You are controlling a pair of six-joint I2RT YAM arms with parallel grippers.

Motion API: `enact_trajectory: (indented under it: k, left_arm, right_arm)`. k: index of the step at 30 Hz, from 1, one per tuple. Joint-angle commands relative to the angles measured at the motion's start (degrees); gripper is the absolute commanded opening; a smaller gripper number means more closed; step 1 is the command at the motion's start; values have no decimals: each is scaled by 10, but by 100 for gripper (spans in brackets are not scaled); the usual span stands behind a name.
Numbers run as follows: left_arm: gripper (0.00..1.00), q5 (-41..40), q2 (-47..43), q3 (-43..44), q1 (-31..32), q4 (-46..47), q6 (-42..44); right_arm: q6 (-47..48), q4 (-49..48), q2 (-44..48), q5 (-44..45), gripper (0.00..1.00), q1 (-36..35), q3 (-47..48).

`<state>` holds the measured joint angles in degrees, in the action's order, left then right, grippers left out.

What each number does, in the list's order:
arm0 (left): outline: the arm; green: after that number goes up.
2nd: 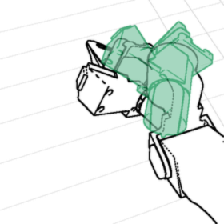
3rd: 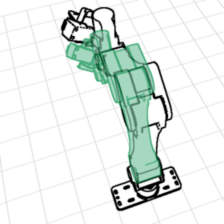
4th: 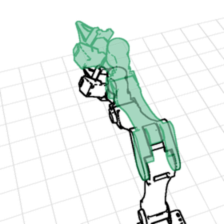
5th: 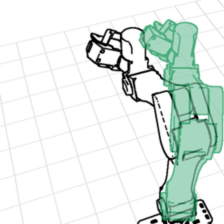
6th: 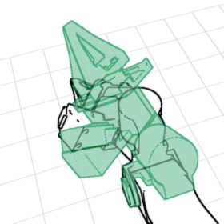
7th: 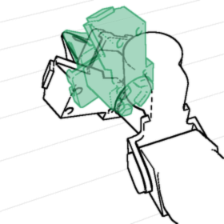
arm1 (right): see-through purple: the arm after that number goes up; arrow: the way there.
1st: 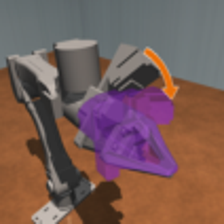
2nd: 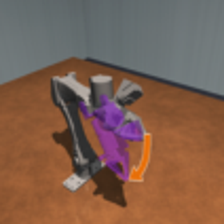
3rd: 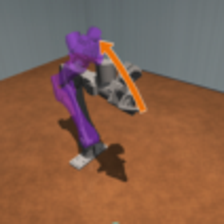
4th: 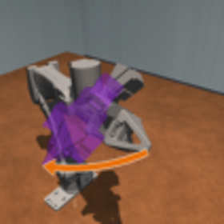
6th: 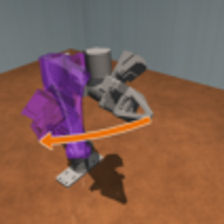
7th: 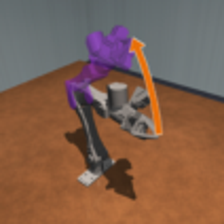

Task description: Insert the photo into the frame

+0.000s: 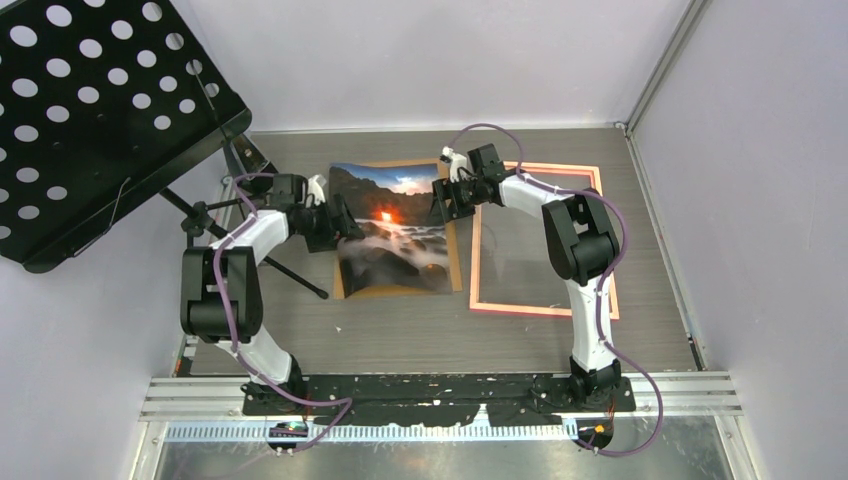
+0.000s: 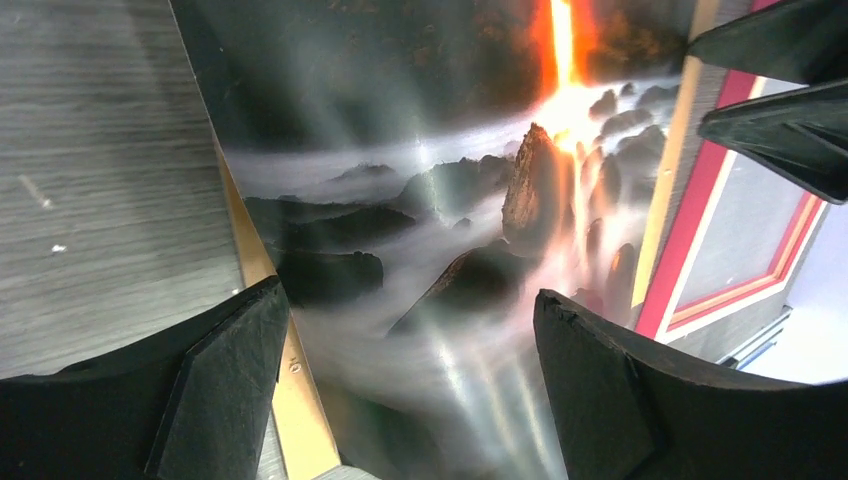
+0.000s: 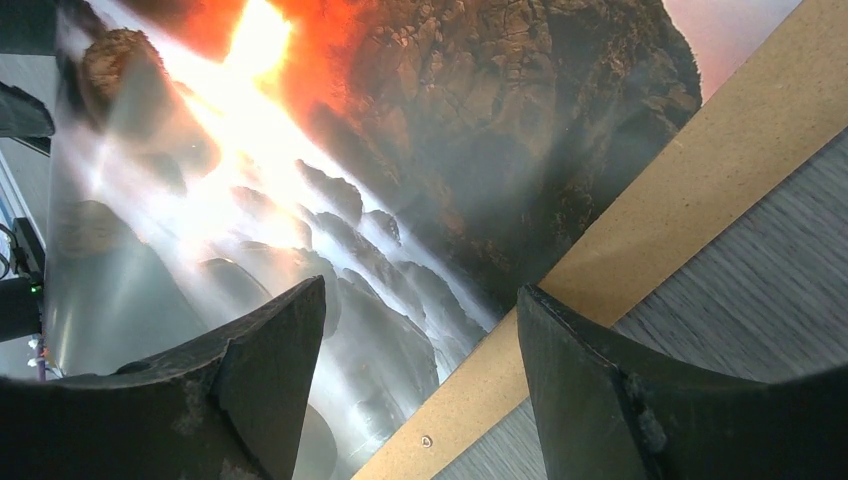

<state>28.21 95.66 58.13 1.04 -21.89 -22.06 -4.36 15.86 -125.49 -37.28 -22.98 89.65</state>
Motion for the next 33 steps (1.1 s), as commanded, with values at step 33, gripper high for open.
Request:
enact_trajectory:
  k: [33]
  left_arm:
    - [86,197,-72,-87,-8,249,-45]
  right_arm:
    - [5,50,-23,3,76,-10,-20]
